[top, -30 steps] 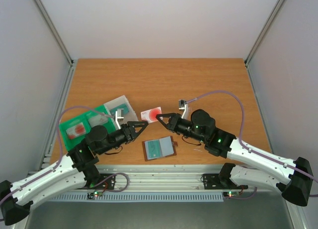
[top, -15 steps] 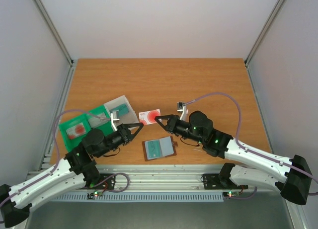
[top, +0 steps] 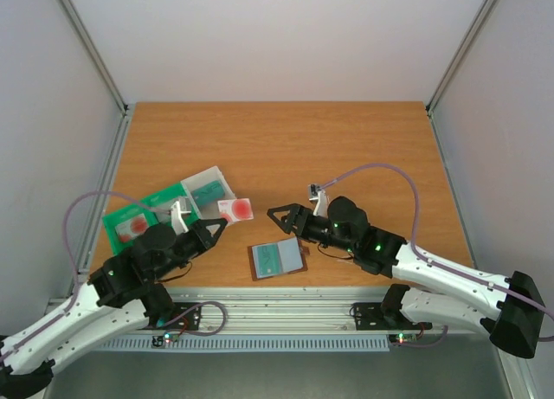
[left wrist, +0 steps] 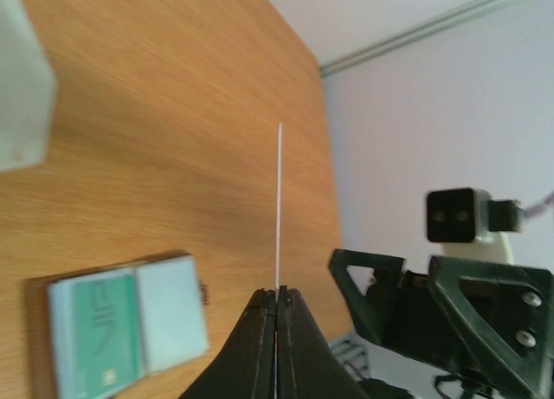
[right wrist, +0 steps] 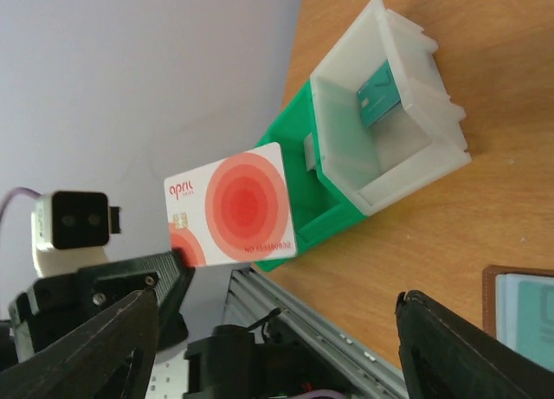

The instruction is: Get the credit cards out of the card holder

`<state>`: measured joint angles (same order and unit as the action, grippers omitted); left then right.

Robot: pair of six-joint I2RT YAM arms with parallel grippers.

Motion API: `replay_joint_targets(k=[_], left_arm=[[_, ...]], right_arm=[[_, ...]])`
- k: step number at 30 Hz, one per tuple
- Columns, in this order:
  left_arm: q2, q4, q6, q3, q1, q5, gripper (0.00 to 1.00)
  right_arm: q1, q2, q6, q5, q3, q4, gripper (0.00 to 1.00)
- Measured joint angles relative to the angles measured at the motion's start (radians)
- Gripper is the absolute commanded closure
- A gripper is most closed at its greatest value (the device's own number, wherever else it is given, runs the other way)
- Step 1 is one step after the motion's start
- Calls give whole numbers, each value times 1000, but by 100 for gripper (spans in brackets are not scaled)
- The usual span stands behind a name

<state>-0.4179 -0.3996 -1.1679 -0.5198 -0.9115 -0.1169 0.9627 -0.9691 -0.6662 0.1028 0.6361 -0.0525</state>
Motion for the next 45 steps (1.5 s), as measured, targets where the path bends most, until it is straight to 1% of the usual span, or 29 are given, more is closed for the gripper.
replay_joint_targets(k=[2, 4, 9, 10, 14, 18, 21, 24, 26, 36, 39, 41, 45], left_arm=[[0, -101, 30, -53, 0, -42, 100], [0, -173, 57, -94, 2, -79, 100], [-3, -364, 126, -192, 19, -188, 100], [-13, -422, 141, -224, 22, -213, 100], [-63, -529, 185, -292, 74, -250, 100], [-129, -582, 232, -326, 139, -254, 100], [-192, -592, 266, -332, 195, -220, 99], [-251, -595, 299, -332, 305, -145, 100], [-272, -597, 320, -332, 397, -76, 100], [-257, -660, 459, -333, 853, 187, 100], [-281, -681, 510, -335, 1001, 248, 100], [-289, -694, 533, -336, 1056, 257, 100], [-275, -701, 557, -337, 1106, 234, 100]], right_arm=[[0, 6, 18, 4, 0, 16, 12], [0, 13, 35, 6, 0, 27, 8], [0, 18, 53, 18, 0, 44, 7], [0, 18, 58, 21, 0, 50, 7], [0, 18, 77, 32, 0, 76, 6], [0, 25, 95, 33, 0, 112, 6], [0, 33, 104, 33, 0, 125, 6], [0, 35, 111, 33, 0, 137, 5], [0, 36, 116, 33, 0, 151, 5], [0, 42, 138, 34, 0, 197, 4], [0, 50, 154, 36, 1, 216, 4], [-2, 59, 168, 35, 1, 234, 4], [-9, 77, 192, 31, 15, 271, 4]])
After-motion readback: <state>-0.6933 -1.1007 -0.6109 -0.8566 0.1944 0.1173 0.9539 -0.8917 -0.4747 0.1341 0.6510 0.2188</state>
